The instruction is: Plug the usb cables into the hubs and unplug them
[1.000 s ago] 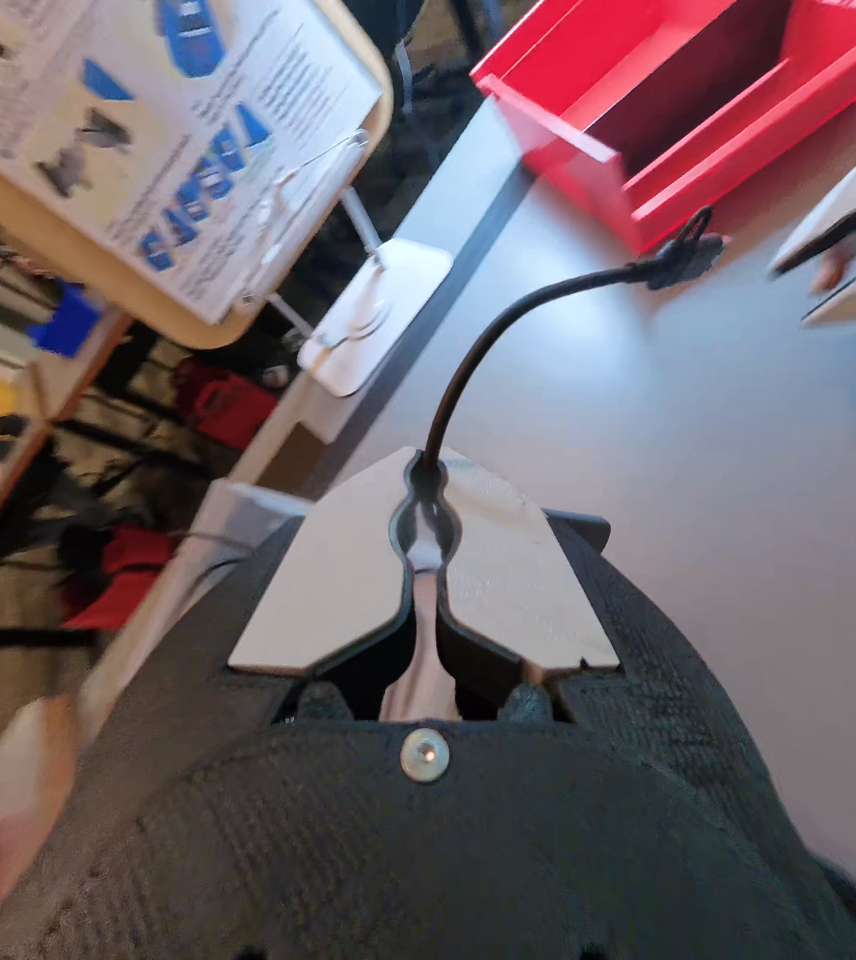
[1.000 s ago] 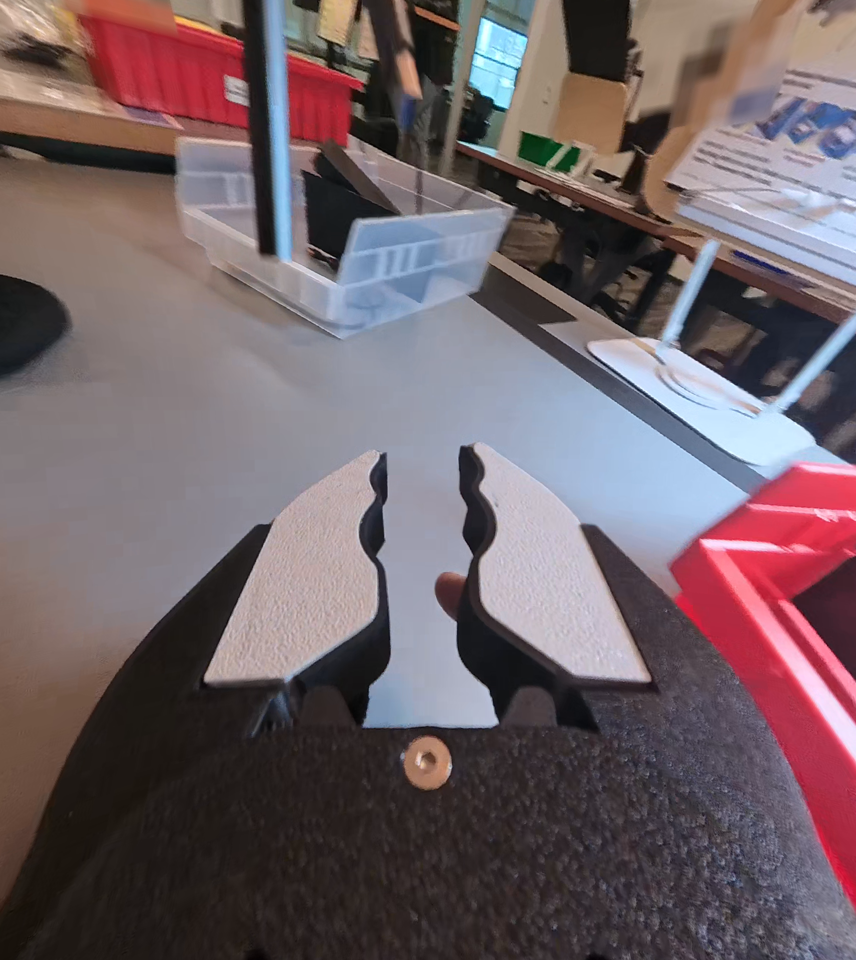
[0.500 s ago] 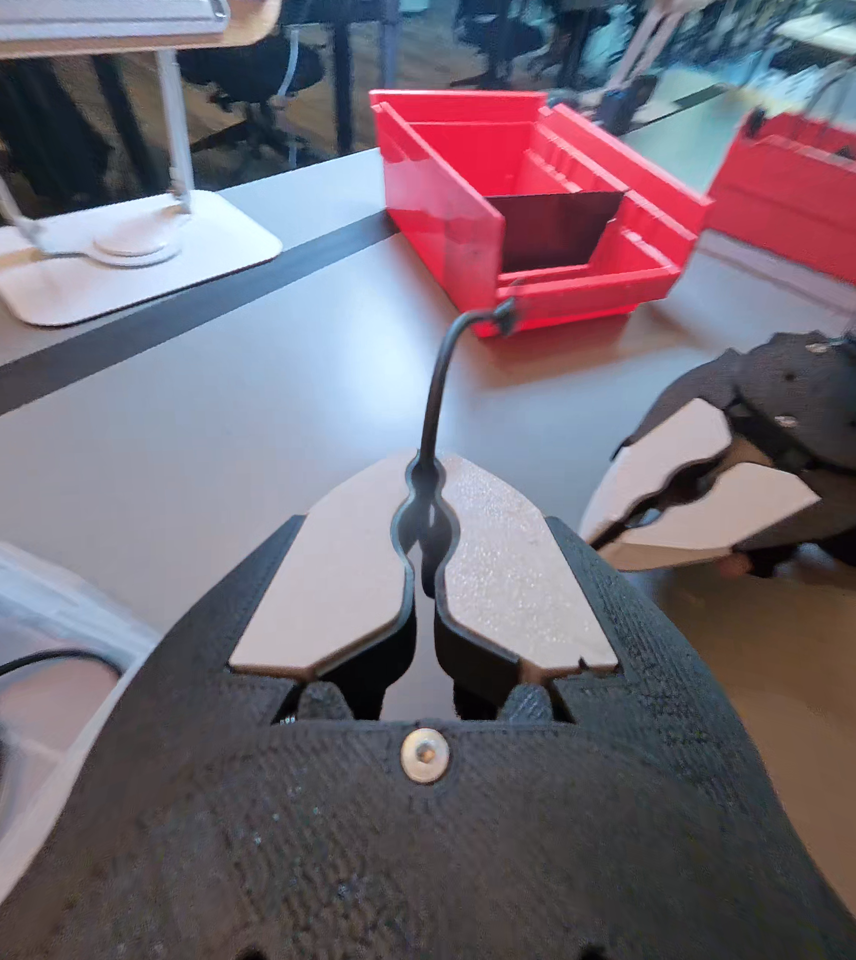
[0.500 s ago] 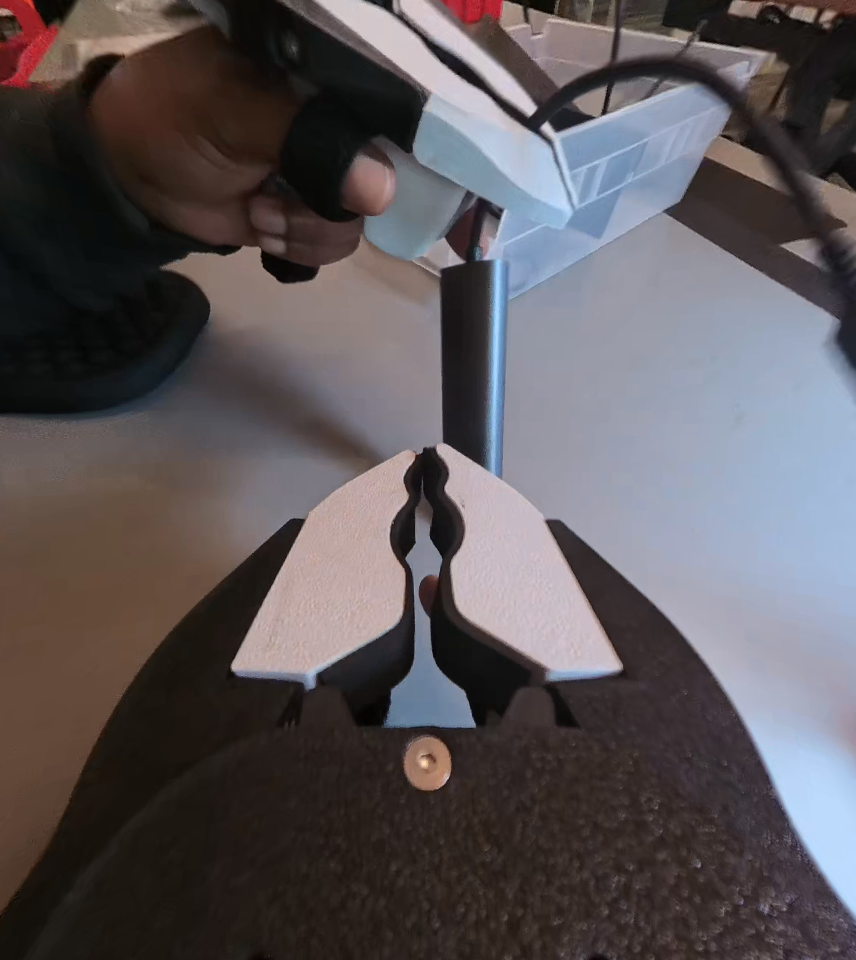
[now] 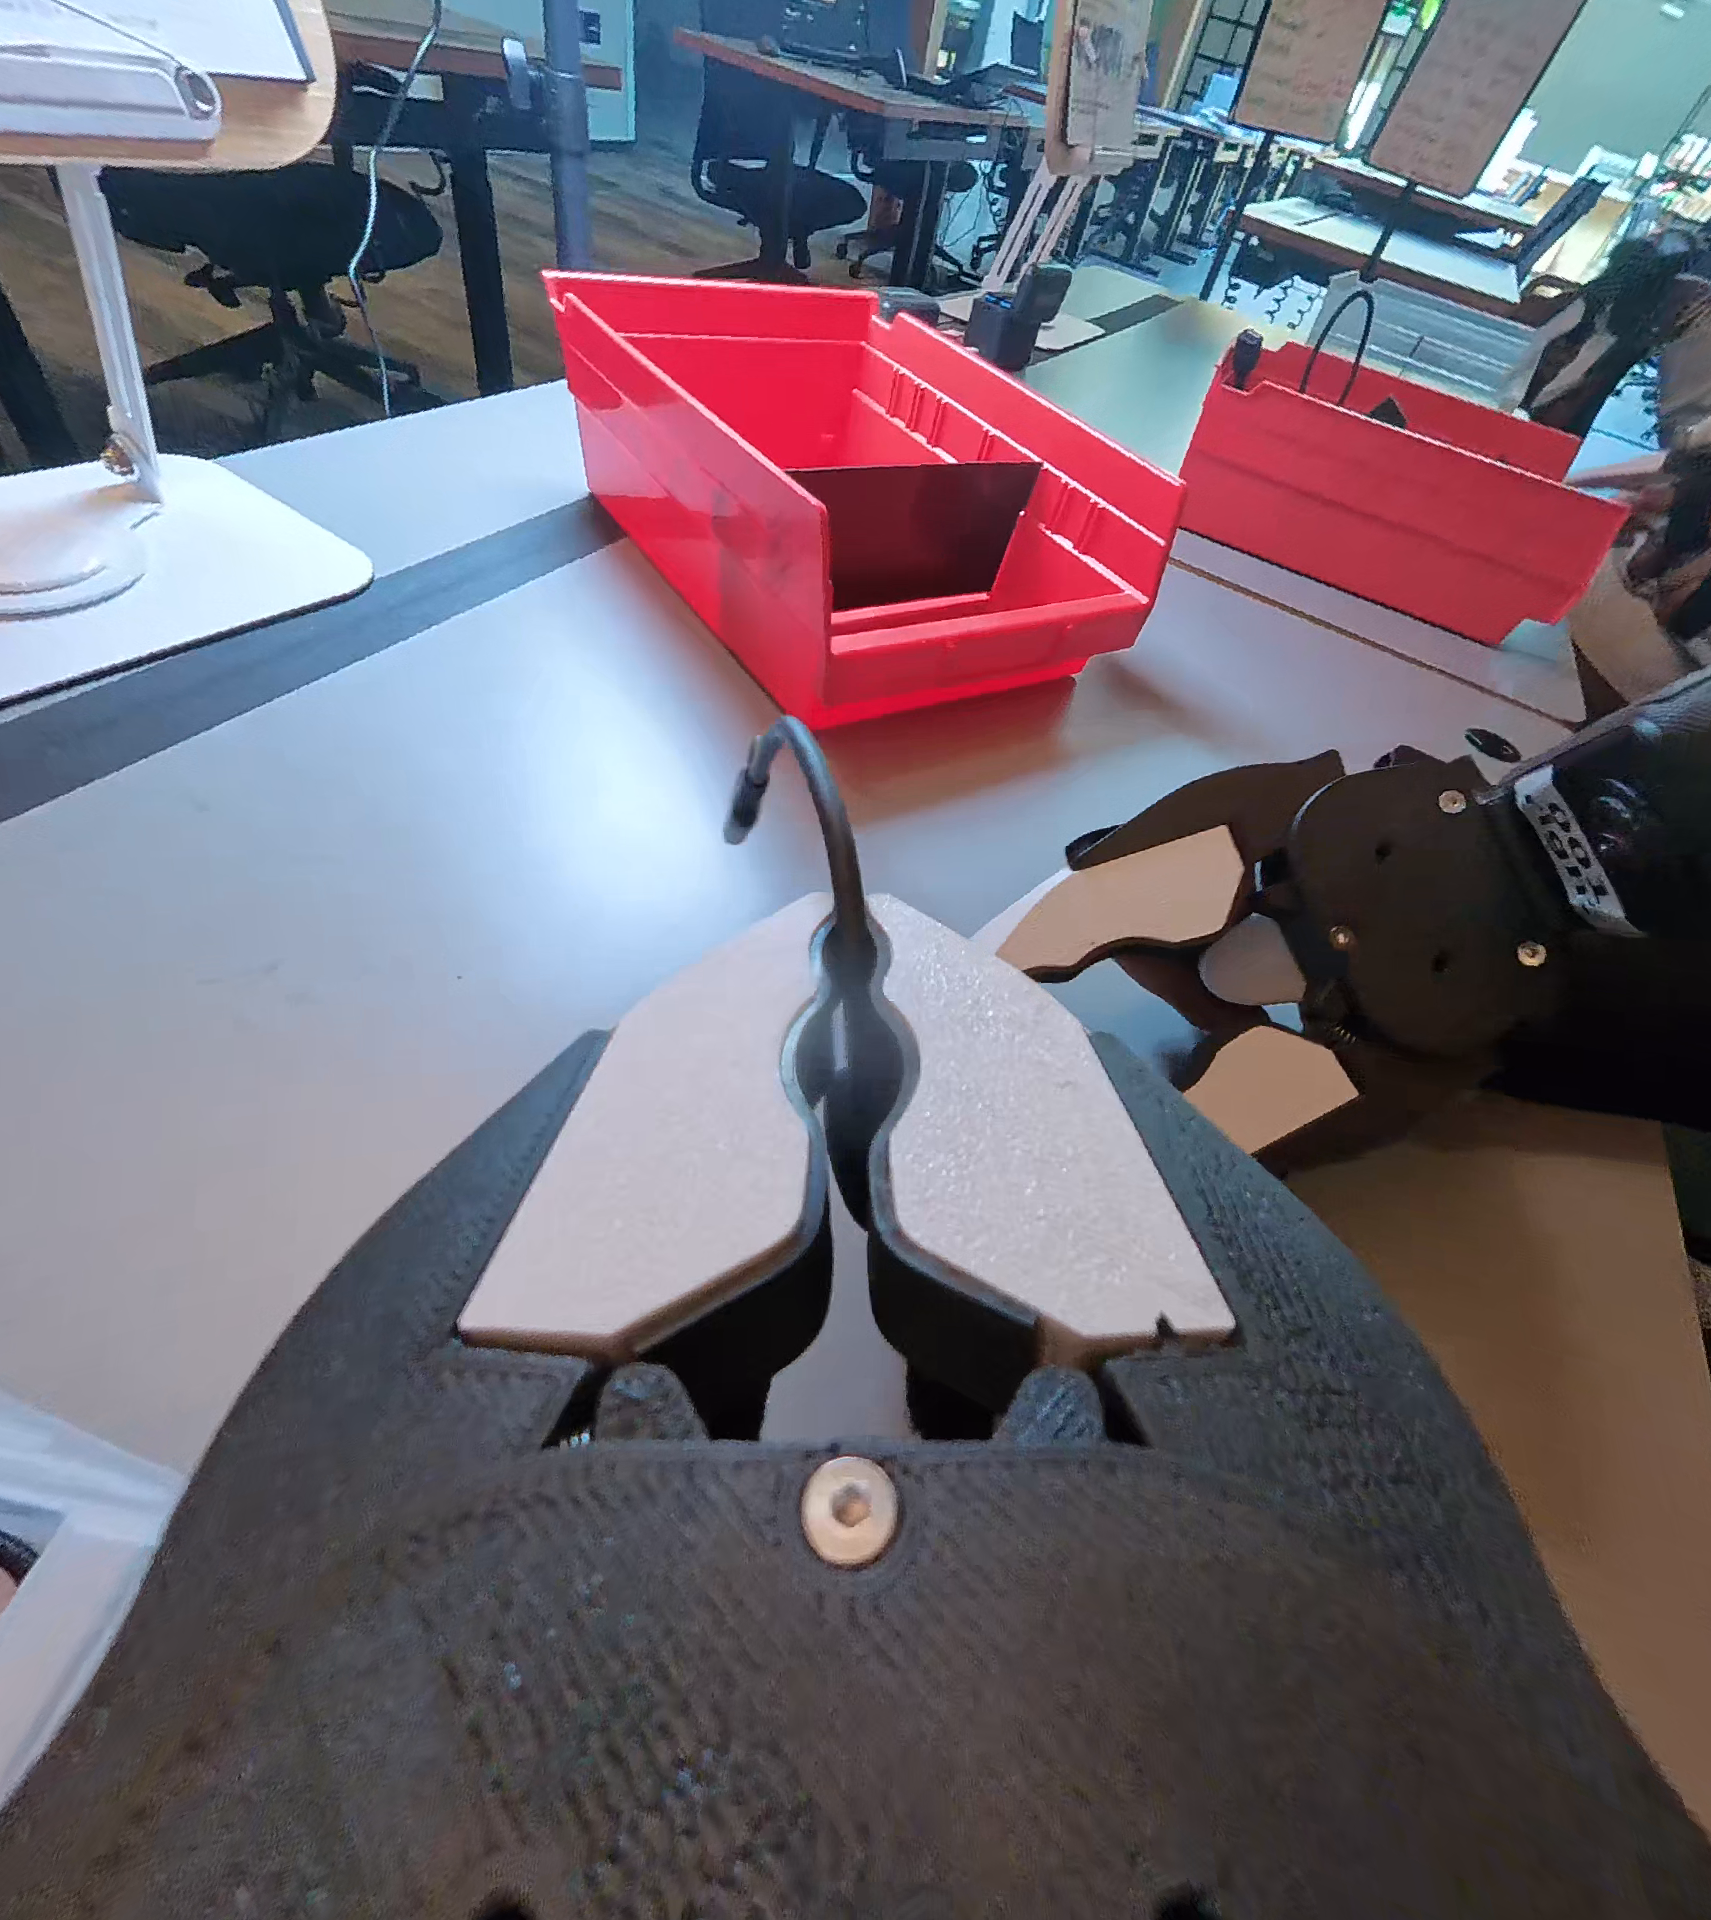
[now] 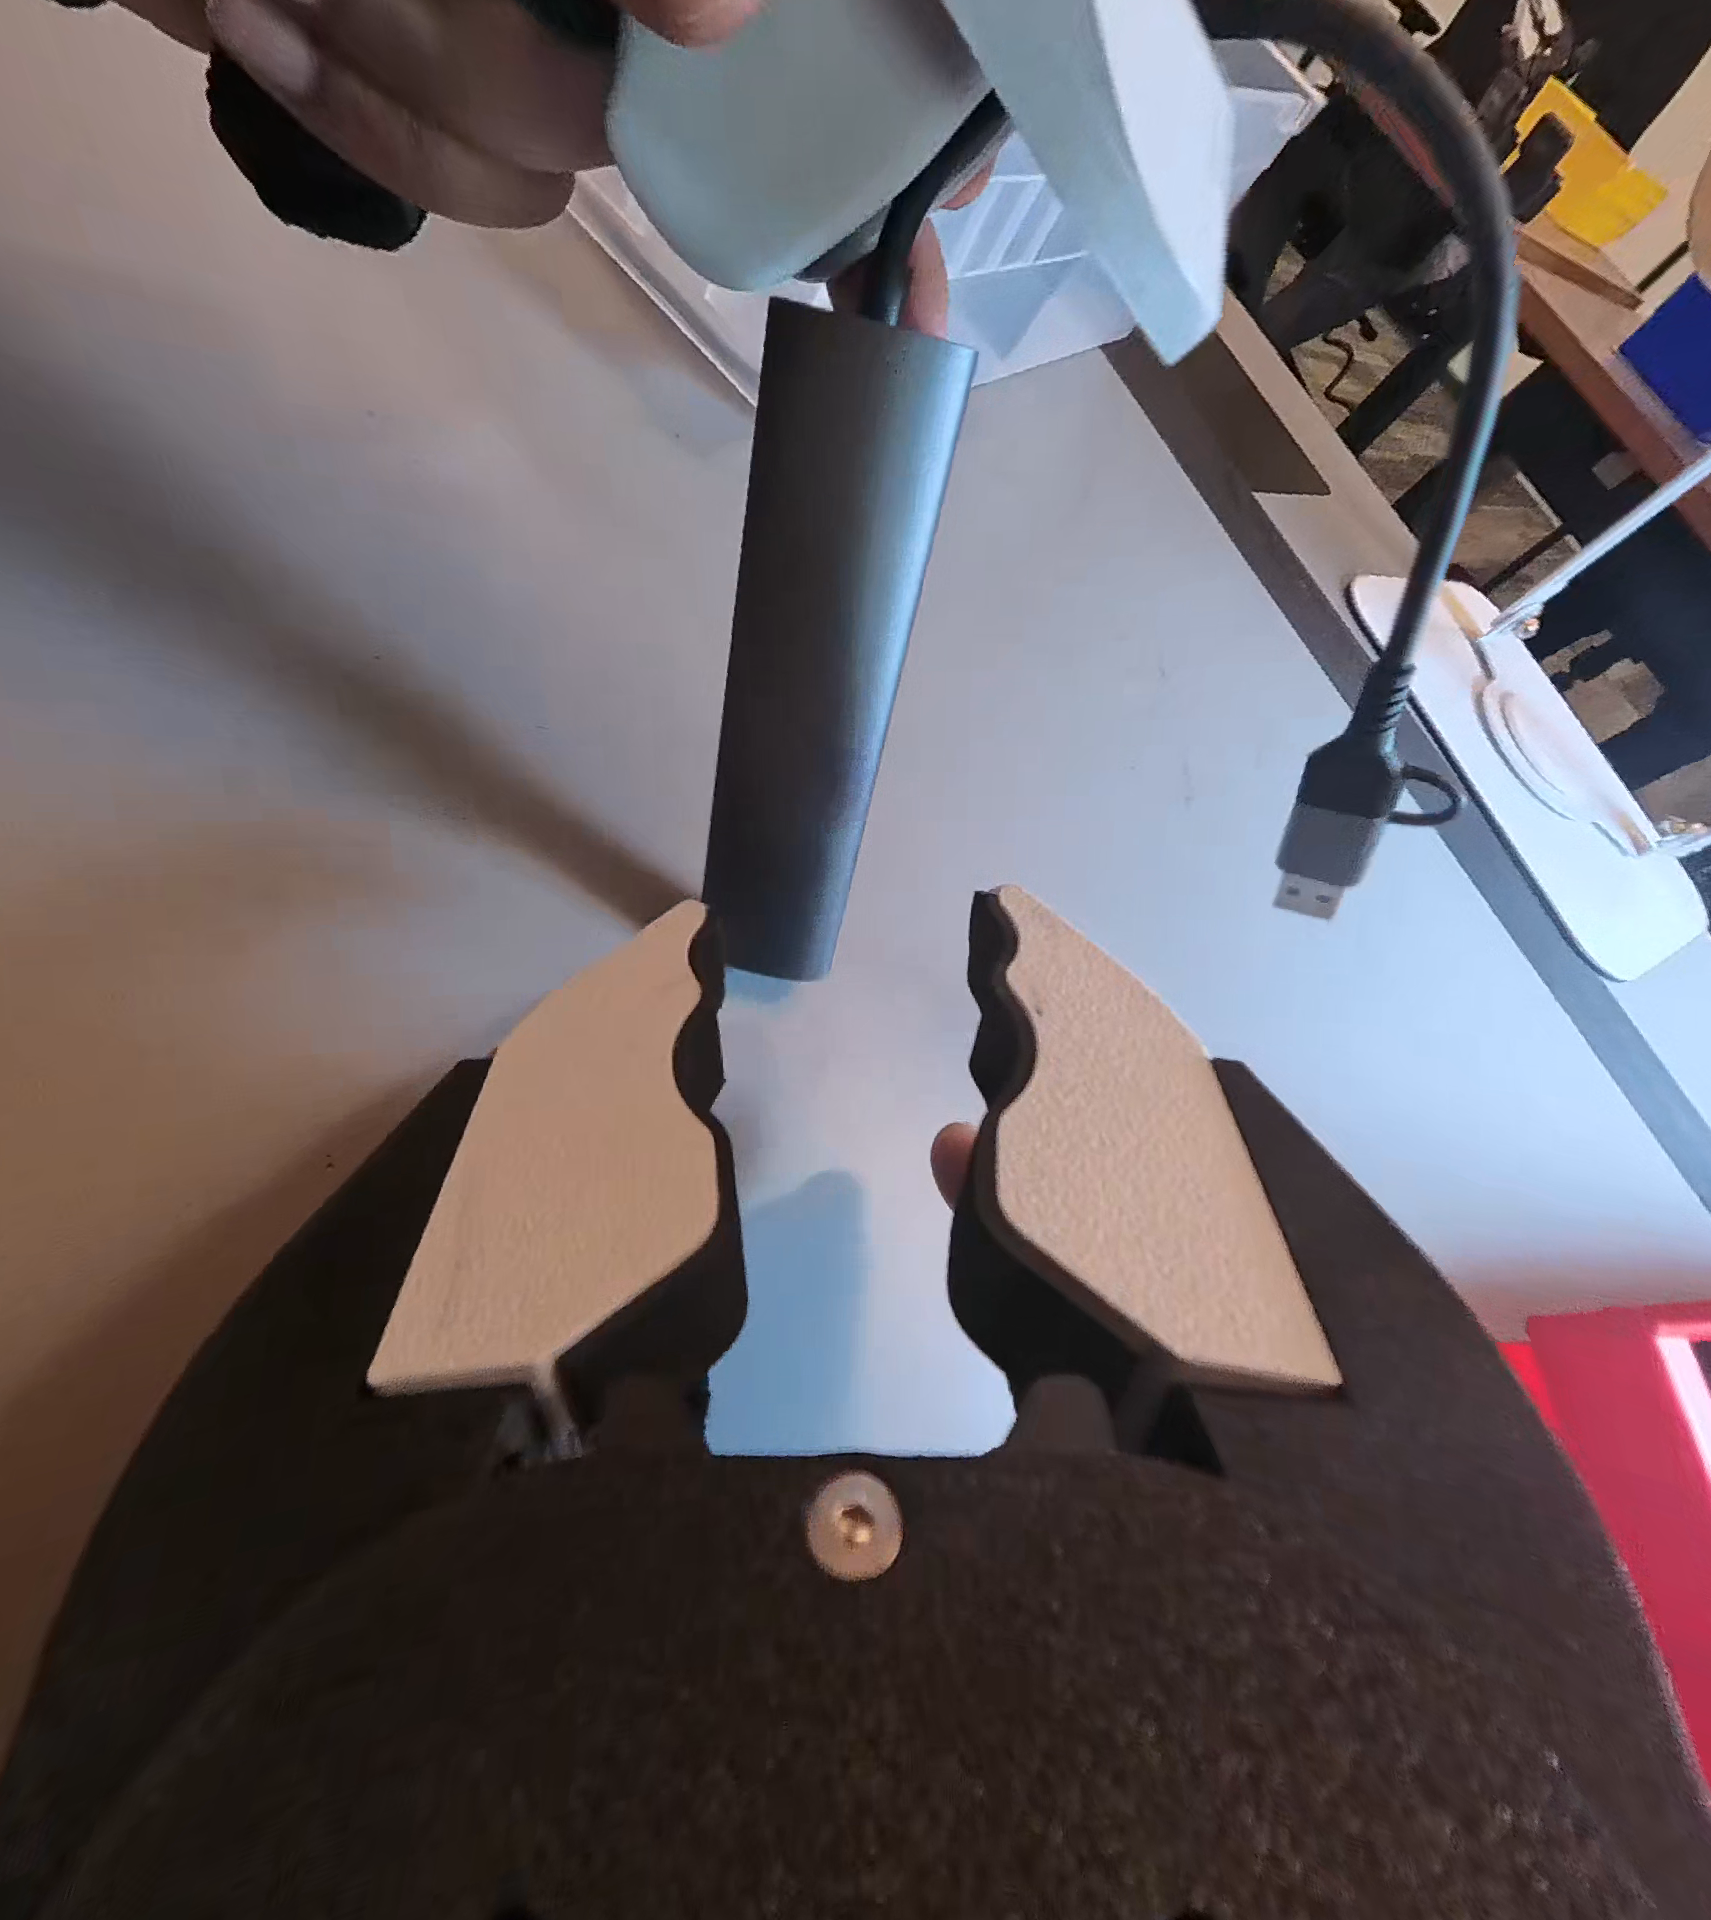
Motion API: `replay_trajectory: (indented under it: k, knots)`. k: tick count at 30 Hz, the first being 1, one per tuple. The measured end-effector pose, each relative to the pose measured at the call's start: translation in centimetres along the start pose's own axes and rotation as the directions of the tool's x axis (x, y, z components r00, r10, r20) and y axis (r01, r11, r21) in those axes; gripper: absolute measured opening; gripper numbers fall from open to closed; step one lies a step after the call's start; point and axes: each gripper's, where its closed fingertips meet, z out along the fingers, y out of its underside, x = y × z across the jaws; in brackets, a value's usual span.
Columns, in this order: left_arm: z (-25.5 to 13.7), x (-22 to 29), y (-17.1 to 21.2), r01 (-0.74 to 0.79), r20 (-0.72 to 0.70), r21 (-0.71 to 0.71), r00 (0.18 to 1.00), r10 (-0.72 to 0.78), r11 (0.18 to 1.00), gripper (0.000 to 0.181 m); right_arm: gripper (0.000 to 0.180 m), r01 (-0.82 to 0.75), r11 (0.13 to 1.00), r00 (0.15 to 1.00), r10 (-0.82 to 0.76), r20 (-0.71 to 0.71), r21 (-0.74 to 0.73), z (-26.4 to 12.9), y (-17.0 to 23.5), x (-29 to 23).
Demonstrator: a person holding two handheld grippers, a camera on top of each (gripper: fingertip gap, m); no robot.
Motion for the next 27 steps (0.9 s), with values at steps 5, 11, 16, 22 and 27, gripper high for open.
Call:
replay_trajectory:
  k: [5,11,16,22,27]
  knots:
    - [0.2,0.6,-0.1,-0.016,-0.020,0.000,1.000,0.016,1.000,0.000,0.047,0.017,1.000,1.000,-0.017,0.010,-0.010,0.7,-0.1,-0.3]
    - [0.2,1.0,-0.3,-0.013,-0.037,0.006,0.999,0.013,1.000,0.000,0.037,0.051,0.999,0.997,-0.051,0.063,0.001,2.3,-0.6,-0.9]
    - [-0.5,0.5,-0.7,0.031,-0.051,0.034,0.998,-0.030,0.999,0.000,0.032,-0.076,0.995,0.958,0.055,0.282,0.063,1.9,-1.5,-2.3]
    - [-1.4,-1.8,0.0,0.107,-0.049,0.019,0.993,-0.105,0.994,0.007,0.031,-0.427,0.902,0.743,0.307,0.595,0.068,-1.6,-3.2,-3.1]
    - [-1.1,-2.3,1.1,0.112,-0.061,-0.023,0.992,-0.113,0.993,0.012,0.030,-0.655,0.755,0.520,0.447,0.728,0.005,-3.5,-3.9,-2.5]
